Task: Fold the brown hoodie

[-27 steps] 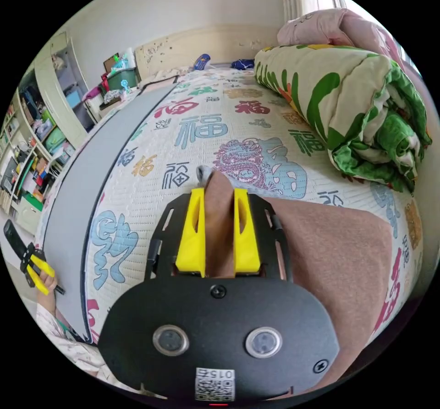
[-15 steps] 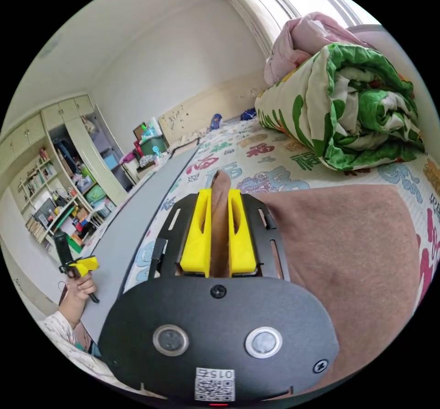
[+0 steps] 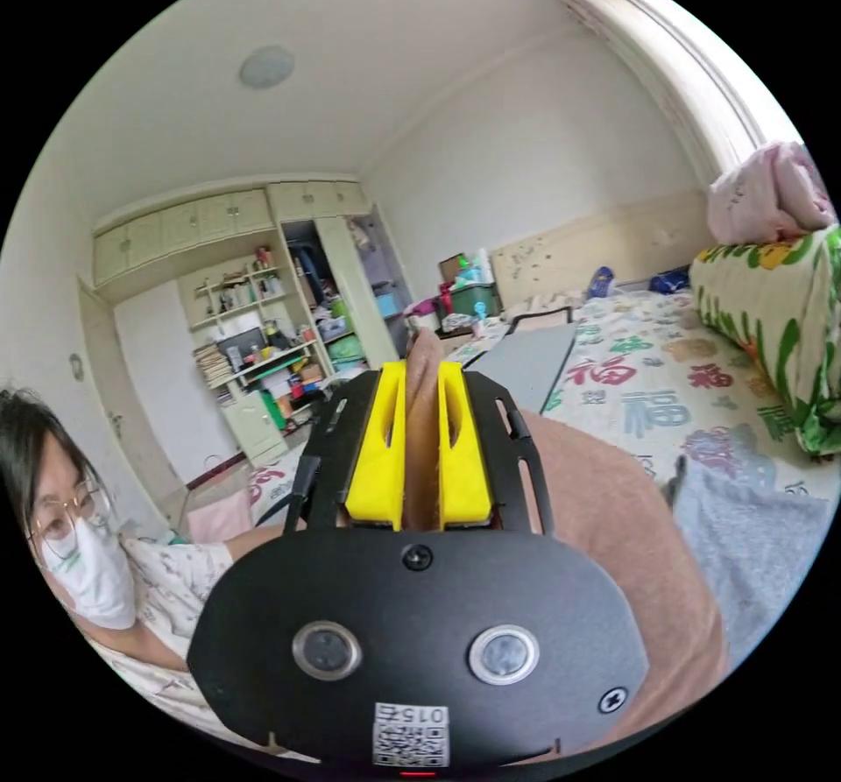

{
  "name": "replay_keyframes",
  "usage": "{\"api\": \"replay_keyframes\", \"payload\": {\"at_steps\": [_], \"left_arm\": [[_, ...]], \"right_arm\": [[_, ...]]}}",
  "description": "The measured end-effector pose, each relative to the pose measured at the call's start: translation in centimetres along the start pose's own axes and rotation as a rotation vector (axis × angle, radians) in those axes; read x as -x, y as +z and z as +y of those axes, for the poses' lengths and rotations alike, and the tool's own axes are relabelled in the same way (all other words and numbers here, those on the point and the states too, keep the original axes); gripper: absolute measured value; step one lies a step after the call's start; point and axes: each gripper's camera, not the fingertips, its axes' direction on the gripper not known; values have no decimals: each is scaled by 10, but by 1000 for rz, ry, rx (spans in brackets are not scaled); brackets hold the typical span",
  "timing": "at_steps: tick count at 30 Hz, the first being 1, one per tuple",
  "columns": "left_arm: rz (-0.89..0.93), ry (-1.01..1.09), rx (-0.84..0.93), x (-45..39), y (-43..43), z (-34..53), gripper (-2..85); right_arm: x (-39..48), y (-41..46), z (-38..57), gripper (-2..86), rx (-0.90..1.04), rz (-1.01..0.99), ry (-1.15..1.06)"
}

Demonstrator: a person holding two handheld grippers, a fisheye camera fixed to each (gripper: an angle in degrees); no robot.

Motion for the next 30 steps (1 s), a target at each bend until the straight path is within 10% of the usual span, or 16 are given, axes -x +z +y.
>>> {"api": "replay_keyframes", "payload": {"at_steps": [9, 30], "left_arm": [[-225, -191, 101, -35, 75, -42, 131], [-25, -388, -97, -183, 224, -161, 130]], "right_arm": [[-143, -13, 111, 62, -6, -185, 338], [-238, -137, 197, 64, -91, -431, 400]]}}
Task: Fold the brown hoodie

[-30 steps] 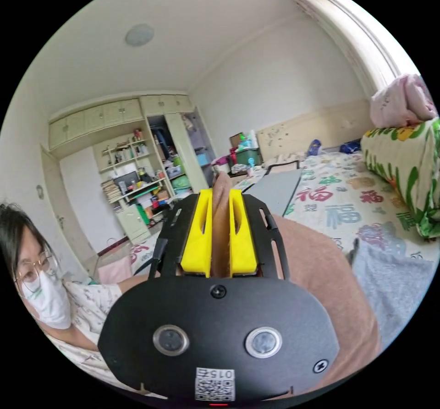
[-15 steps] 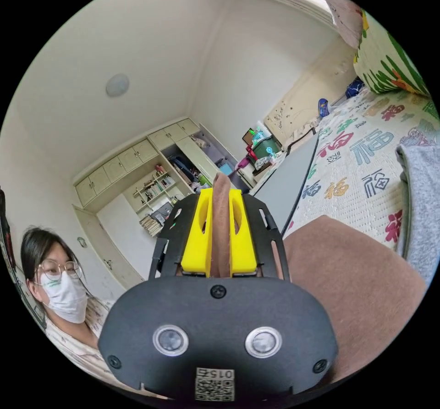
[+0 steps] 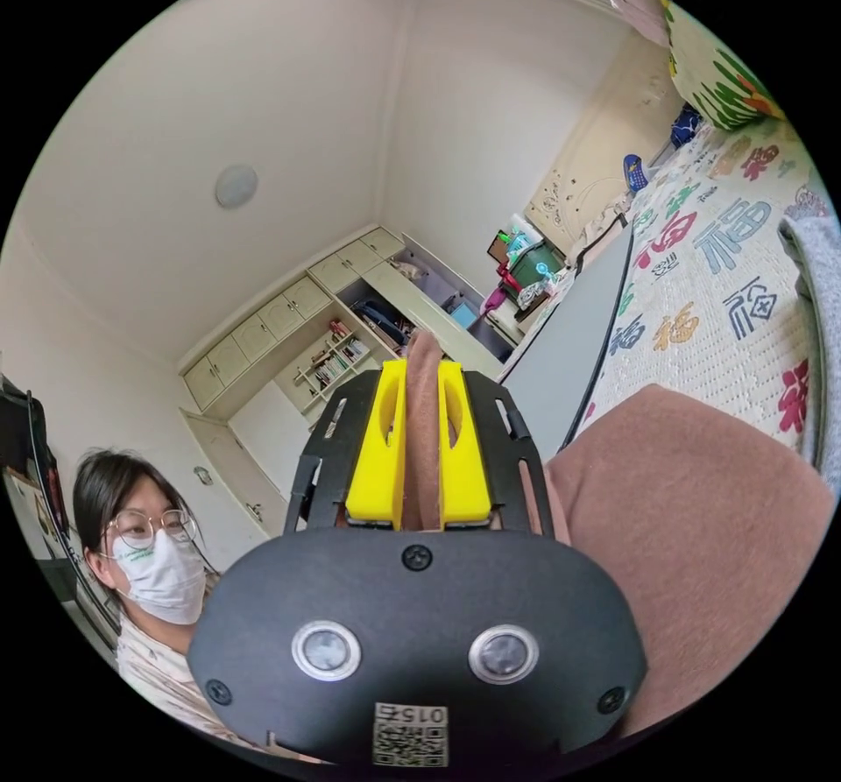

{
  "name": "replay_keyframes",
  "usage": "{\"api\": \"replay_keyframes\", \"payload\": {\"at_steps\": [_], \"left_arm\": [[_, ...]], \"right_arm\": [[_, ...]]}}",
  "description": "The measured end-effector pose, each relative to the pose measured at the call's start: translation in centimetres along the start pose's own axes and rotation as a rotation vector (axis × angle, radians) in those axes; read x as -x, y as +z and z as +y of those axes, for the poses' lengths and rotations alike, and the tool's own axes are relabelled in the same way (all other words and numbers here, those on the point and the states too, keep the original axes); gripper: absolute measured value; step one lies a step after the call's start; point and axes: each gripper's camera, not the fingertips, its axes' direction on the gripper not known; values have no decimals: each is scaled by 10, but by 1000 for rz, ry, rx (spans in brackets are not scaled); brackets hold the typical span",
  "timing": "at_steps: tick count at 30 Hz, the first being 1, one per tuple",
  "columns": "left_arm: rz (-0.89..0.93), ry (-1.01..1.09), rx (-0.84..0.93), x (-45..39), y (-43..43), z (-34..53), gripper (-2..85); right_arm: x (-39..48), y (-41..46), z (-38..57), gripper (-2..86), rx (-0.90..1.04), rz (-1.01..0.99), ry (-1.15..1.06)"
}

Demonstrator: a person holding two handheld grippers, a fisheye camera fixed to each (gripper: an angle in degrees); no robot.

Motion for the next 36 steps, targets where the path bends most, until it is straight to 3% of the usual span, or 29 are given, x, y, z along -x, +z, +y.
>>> {"api": "replay_keyframes", "payload": {"at_steps": [4, 12, 19, 29, 31, 36], "left_arm": [[-100, 47, 0, -50, 24, -17, 120], [-73, 11, -41, -108, 60, -48, 118], [-42, 19, 63, -174, 113, -75, 114], [-69, 52, 52, -258, 138, -105, 44], [-86, 77, 48, -277, 141, -108, 34], [-223, 209, -5, -339, 143, -111, 17]], "right_arm": [[-22, -9, 10, 64, 7, -9, 2], [-67, -12, 35, 63, 13, -25, 4], [-107, 44, 73, 64, 199, -72, -19], [-182, 79, 139, 63, 96, -78, 36], [-186, 89, 153, 62, 75, -39, 9], [-141, 120, 183, 59, -18, 288, -198]]}}
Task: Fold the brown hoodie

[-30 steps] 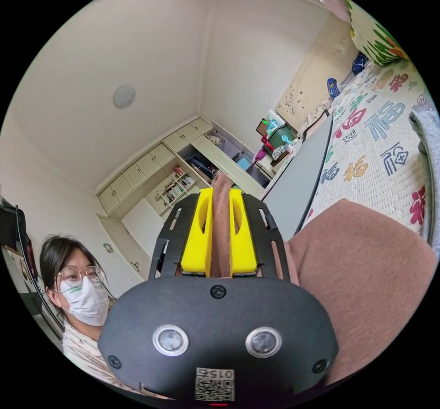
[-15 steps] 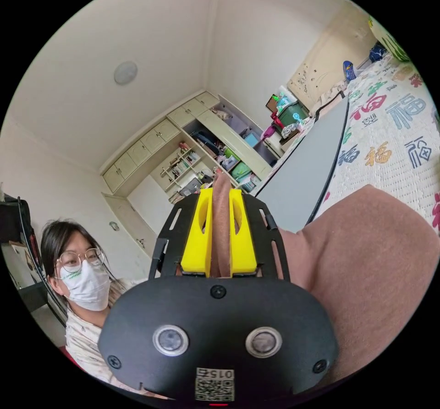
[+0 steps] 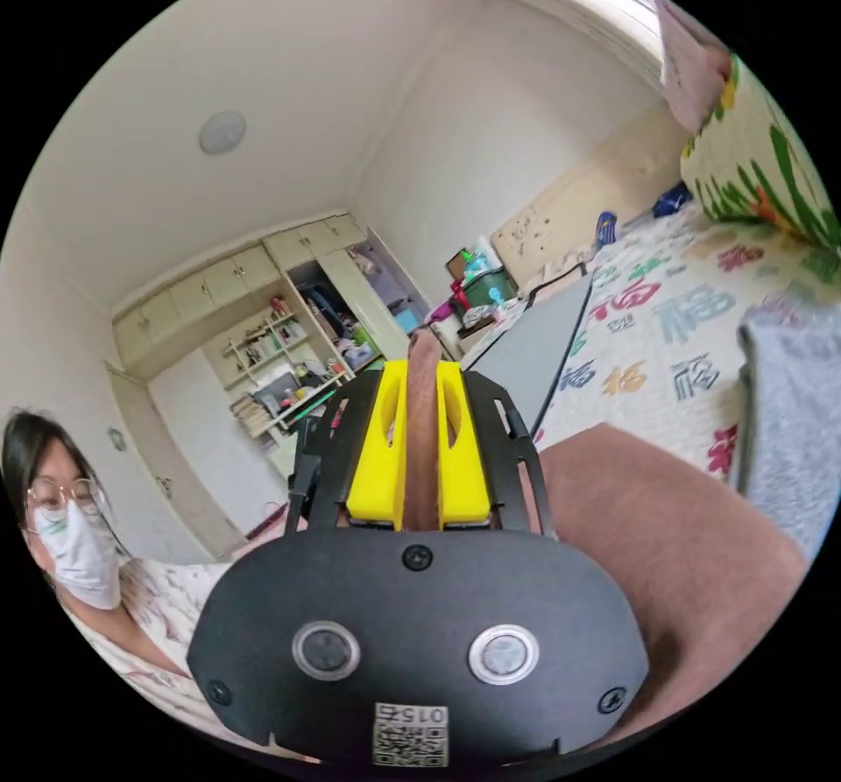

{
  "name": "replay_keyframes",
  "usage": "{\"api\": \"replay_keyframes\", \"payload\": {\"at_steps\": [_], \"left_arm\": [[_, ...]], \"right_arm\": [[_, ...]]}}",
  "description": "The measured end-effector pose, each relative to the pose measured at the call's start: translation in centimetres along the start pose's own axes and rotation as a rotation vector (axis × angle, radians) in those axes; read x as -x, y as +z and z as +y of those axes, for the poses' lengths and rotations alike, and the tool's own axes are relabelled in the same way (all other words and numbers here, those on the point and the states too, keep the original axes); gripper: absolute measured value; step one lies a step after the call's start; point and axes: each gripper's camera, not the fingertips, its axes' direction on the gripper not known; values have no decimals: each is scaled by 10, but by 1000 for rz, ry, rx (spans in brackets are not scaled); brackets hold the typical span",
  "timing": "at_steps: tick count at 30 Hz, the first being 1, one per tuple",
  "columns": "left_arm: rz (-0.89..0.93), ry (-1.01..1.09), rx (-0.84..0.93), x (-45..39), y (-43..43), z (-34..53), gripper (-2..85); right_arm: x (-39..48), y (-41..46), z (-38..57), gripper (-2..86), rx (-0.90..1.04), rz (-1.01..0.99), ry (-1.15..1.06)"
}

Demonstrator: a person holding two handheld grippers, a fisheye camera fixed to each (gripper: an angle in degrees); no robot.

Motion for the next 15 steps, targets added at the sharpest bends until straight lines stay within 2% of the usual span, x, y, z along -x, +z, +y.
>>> {"api": "replay_keyframes", "payload": {"at_steps": [6, 9, 15], "left_arm": [[47, 160, -107, -96, -67, -31, 8], [64, 235, -211, -145, -128, -32, 6], [-80, 380, -624, -224, -312, 4, 5]], "right_arm": [[146, -30, -6, 50, -87, 301, -225], [215, -61, -15, 46, -147, 293, -300], [303, -88, -5, 43, -300, 332, -371]]}}
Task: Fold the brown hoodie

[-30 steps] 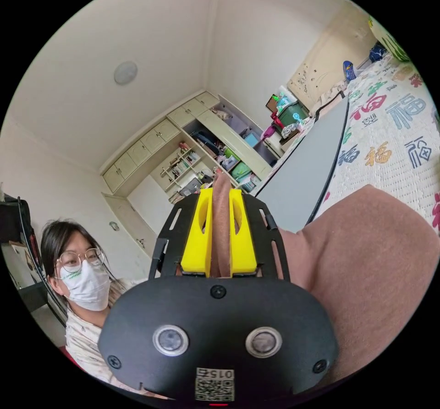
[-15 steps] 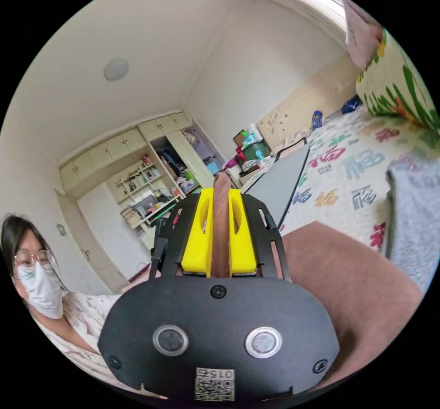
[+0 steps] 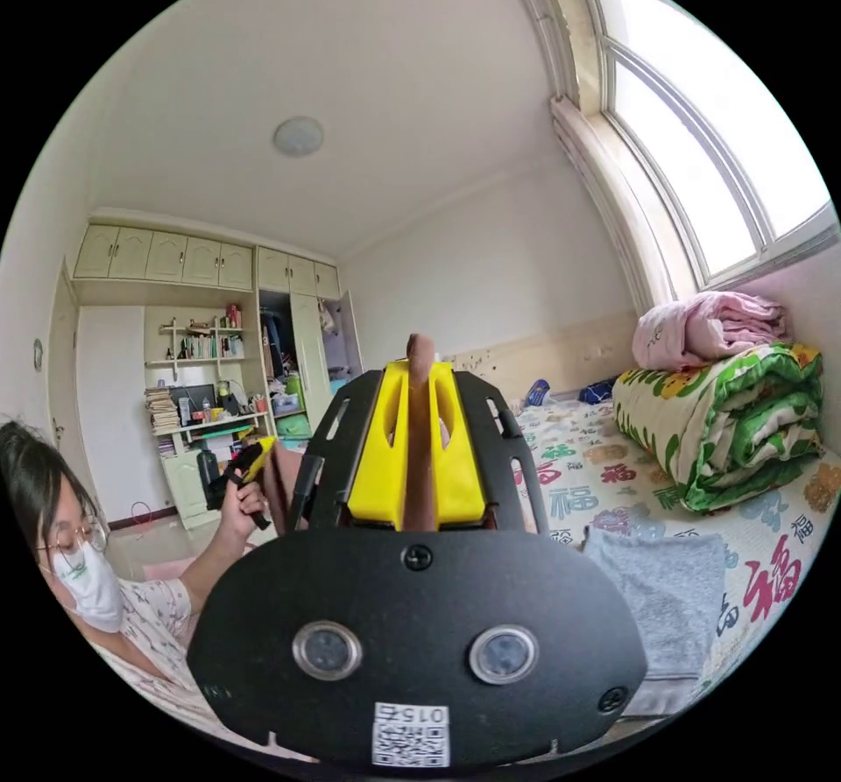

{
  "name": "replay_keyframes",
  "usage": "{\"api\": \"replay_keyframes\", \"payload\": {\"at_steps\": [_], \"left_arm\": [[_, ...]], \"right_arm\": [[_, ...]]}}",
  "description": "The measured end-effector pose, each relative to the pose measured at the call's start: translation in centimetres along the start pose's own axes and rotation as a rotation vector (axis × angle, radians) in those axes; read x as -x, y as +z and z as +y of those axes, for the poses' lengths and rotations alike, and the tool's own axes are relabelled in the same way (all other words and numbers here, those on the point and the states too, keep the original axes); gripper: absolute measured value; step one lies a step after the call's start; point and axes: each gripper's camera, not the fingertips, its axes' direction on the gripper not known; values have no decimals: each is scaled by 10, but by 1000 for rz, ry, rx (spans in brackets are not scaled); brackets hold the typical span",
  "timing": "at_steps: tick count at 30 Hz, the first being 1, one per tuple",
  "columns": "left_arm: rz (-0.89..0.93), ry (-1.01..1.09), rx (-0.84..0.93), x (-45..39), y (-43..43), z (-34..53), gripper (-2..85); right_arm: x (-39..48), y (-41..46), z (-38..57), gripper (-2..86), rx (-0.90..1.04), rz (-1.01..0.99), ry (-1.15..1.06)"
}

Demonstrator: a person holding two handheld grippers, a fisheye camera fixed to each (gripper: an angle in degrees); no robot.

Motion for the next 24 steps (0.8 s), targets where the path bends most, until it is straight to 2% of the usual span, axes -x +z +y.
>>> {"api": "replay_keyframes", "payload": {"at_steps": [5, 11, 15, 18, 21, 23, 24], "left_arm": [[-126, 122, -226, -45, -154, -69, 4], [-172, 172, -278, -73, -248, -113, 4], [-233, 153, -251, -67, -255, -126, 4], [-297, 80, -183, -32, -239, -130, 5], [-382, -43, -55, 33, -207, -123, 5], [-416, -198, 97, 107, -174, -111, 6], [-423, -246, 133, 126, -165, -106, 6]], "right_arm": [[11, 28, 24, 41, -24, -210, 82], [41, 93, 36, 41, -47, -351, 11], [39, 154, 33, 41, -34, -331, 2], [8, 234, 33, 42, 42, -285, 55], [-46, 348, 44, 42, 187, -167, 124], [-95, 470, 66, 42, 395, 45, 104], [-110, 504, 74, 42, 464, 102, 99]]}}
